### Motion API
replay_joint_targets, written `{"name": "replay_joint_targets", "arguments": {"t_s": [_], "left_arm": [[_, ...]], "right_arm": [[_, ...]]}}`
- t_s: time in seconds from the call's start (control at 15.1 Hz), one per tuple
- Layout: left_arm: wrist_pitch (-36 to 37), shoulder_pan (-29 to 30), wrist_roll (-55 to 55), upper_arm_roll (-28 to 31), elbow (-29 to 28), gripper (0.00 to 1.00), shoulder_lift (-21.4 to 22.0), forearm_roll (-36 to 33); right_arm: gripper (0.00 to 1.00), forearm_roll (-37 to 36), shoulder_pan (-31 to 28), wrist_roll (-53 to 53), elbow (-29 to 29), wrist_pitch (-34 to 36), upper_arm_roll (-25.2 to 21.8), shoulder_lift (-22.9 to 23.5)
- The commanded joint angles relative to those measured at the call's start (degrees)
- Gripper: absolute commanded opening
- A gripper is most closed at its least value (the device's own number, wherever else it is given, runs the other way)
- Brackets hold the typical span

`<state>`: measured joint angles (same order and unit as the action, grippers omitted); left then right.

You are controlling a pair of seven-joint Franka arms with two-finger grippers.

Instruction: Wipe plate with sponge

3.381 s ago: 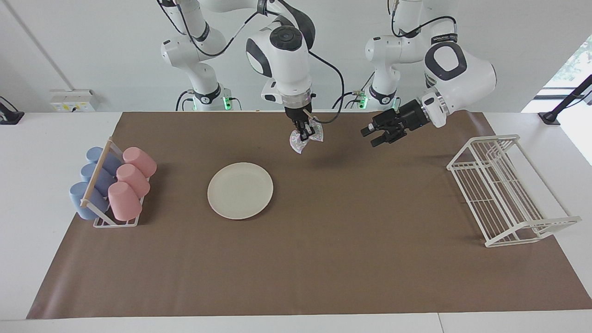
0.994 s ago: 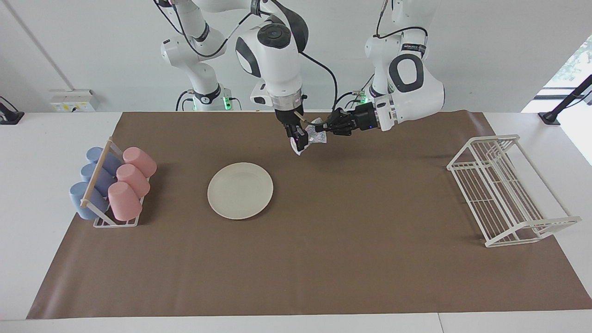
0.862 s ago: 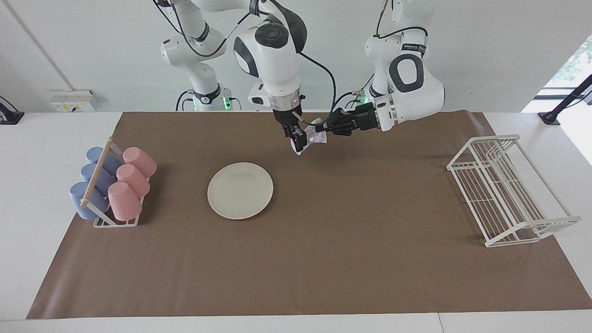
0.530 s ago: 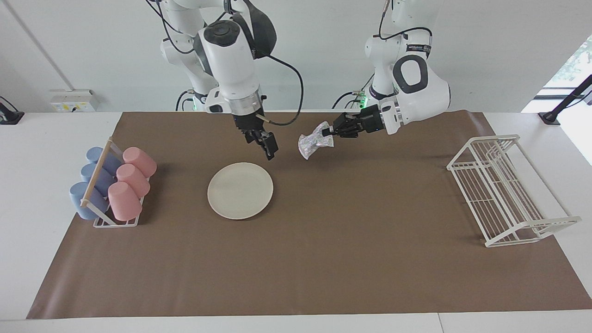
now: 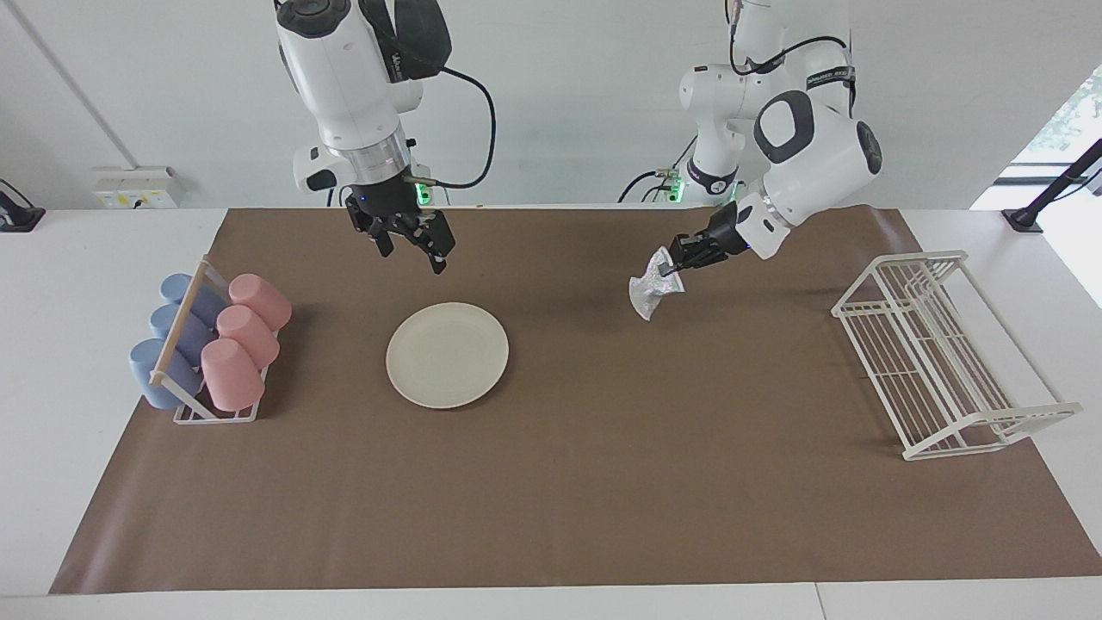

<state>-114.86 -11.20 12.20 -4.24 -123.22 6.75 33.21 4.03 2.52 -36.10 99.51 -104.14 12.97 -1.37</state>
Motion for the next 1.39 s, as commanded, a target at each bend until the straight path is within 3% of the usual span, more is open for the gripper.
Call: {"name": "replay_joint_targets", "arguments": {"t_s": [0.0,0.2,0.4,0.6,0.86,0.99,1.19,1.33], "left_arm": [[5.15,0.74,6.68,-0.33,8.84,0.00,-4.54,-14.60],[11.82,0.57,11.17,-0.42,16.49,0.00,-7.36,-29.64],[18.78,-0.40,12.32,-0.59,22.13,0.00,-9.99,-44.75],[23.26,-2.07,12.24,-0.95,23.81,0.00,-12.19,-59.36],[28.89,-3.48,12.24,-1.03,25.66,0.00,-15.62,-74.40],[29.78,-3.65,12.24,-1.03,25.57,0.00,-17.64,-81.60],[29.52,-3.13,12.24,-0.95,25.57,0.00,-22.73,-91.98],[28.91,-2.60,12.32,-0.60,25.57,0.00,-25.81,-97.34]], "right_arm": [[1.00,-0.43,-4.09,15.31,1.83,-0.19,0.56,-1.18],[1.00,-0.43,-7.44,26.58,2.26,-0.10,0.48,-1.18],[1.00,-0.43,-8.85,30.82,2.18,1.92,0.39,-1.18],[1.00,-0.43,-8.85,33.02,0.25,7.71,0.04,-0.66],[1.00,-2.09,-8.41,33.20,-1.07,8.25,0.30,-0.04],[1.00,-2.71,-6.06,33.64,-2.21,10.43,-0.40,0.92],[1.00,-6.31,-3.93,33.99,-8.53,12.30,-2.25,4.78],[1.00,-6.32,-3.93,33.99,-8.64,12.30,-2.69,4.89]]}}
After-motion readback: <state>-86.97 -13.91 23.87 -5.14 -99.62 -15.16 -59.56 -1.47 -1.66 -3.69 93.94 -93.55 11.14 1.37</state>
